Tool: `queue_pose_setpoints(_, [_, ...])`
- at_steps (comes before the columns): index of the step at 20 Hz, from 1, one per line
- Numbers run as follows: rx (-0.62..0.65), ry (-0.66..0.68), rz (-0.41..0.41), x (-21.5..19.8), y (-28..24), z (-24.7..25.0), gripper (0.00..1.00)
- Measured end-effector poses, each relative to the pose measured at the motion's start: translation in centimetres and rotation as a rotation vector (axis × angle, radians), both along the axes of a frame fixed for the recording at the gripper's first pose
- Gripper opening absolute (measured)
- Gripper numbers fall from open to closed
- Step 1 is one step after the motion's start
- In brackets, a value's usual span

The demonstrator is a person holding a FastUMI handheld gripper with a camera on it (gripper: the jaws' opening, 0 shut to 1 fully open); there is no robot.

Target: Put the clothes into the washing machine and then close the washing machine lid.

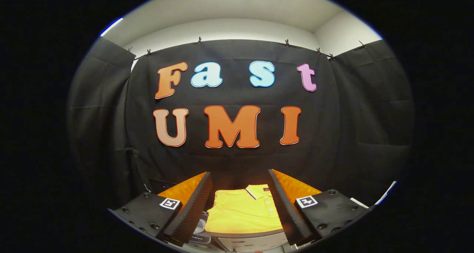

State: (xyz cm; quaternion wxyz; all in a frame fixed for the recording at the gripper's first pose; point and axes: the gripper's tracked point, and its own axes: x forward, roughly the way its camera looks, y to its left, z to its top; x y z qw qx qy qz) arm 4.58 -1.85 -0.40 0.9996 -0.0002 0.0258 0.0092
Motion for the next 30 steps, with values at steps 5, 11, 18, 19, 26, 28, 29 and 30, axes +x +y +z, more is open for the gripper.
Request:
queue_pose_setpoints(5, [0.03, 0.07, 0.003, 4.2, -2.5, -2.3, 0.98])
queue_pose_setpoints(11, [0.082, 0.225, 0.002, 10.1, -5.5, -7.8, 0.98])
queue_pose_setpoints(18, [0.055, 0.381, -0.044, 16.1, -9.1, -15.2, 0.97])
queue_pose_setpoints(19, [0.054, 0.403, -0.044, 16.7, -9.5, -16.3, 0.97])
queue_pose_setpoints(26, [0.047, 0.602, -0.037, 20.1, -11.2, -23.2, 0.98])
queue_pose_setpoints(28, [0.043, 0.663, -0.044, 20.4, -11.5, -24.7, 0.98])
queue_pose_setpoints(29, [0.047, 0.698, -0.046, 20.2, -11.5, -25.3, 0.98])
queue_pose_setpoints(30, [0.049, 0.738, -0.043, 20.2, -11.7, -26.0, 0.98])
